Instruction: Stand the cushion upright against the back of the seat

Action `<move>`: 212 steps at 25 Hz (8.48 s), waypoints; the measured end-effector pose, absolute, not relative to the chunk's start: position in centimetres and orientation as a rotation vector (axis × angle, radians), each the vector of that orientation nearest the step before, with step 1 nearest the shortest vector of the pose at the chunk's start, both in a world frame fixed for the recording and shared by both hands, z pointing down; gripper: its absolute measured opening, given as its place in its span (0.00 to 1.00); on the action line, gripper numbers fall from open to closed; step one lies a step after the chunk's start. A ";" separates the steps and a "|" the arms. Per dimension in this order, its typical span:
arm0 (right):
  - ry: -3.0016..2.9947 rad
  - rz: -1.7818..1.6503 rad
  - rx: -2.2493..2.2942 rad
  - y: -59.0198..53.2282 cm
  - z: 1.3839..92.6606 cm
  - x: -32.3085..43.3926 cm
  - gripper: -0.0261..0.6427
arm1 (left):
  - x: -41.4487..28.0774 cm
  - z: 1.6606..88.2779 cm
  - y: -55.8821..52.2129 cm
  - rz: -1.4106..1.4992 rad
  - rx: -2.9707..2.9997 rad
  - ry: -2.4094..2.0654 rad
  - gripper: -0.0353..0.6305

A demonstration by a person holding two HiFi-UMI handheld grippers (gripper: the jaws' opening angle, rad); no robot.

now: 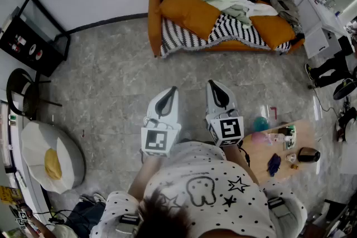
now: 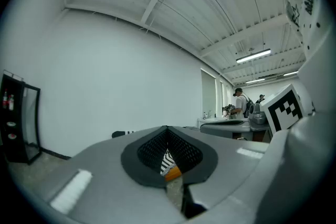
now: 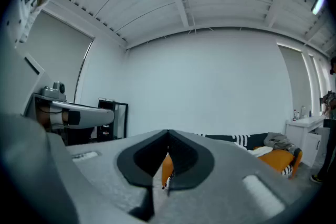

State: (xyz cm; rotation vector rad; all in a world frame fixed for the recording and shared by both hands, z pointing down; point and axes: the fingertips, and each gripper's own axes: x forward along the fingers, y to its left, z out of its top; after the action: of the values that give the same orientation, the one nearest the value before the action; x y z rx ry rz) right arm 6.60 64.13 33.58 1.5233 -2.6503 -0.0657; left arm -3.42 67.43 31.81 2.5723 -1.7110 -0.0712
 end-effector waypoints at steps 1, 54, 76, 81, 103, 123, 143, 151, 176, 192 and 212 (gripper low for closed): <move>-2.653 -0.066 1.520 64.3 33.6 6.9 0.04 | -3.3 32.1 67.5 -0.075 2.563 -1.727 0.05; -2.504 0.009 1.744 51.6 35.8 7.2 0.04 | -4.4 33.4 50.8 -0.131 2.616 -1.412 0.05; -2.592 0.037 1.619 42.4 35.5 11.2 0.04 | -0.9 32.1 43.5 -0.164 2.531 -1.587 0.05; -2.635 0.039 1.548 39.9 36.1 11.0 0.04 | -1.3 32.1 41.8 -0.198 2.469 -1.667 0.05; -2.612 0.080 1.610 33.6 36.3 14.1 0.04 | 1.1 32.9 34.7 -0.125 2.472 -1.690 0.05; -2.554 0.095 1.646 23.5 35.7 8.3 0.04 | -4.2 32.1 24.0 -0.171 2.428 -1.592 0.05; -2.541 0.123 1.586 18.0 37.0 6.0 0.04 | -7.4 33.7 18.7 -0.156 2.385 -1.614 0.05; -2.628 0.074 1.509 12.5 35.5 6.3 0.04 | -6.7 32.0 14.3 -0.143 2.408 -1.686 0.05; -2.720 0.013 1.414 4.2 33.8 9.2 0.04 | -4.6 30.2 7.8 -0.180 2.343 -1.875 0.05; -2.696 0.044 1.444 3.4 34.6 13.3 0.04 | -0.8 29.8 6.3 -0.191 2.375 -1.836 0.05; -2.625 0.145 1.532 4.8 36.3 18.0 0.04 | 2.4 29.5 5.6 -0.116 2.422 -1.802 0.05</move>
State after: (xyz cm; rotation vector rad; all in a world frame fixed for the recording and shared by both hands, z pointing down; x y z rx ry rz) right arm 17.98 4.80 36.30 1.5318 -2.6250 0.1453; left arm 2.38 5.65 29.47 2.4218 -1.8020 -0.1156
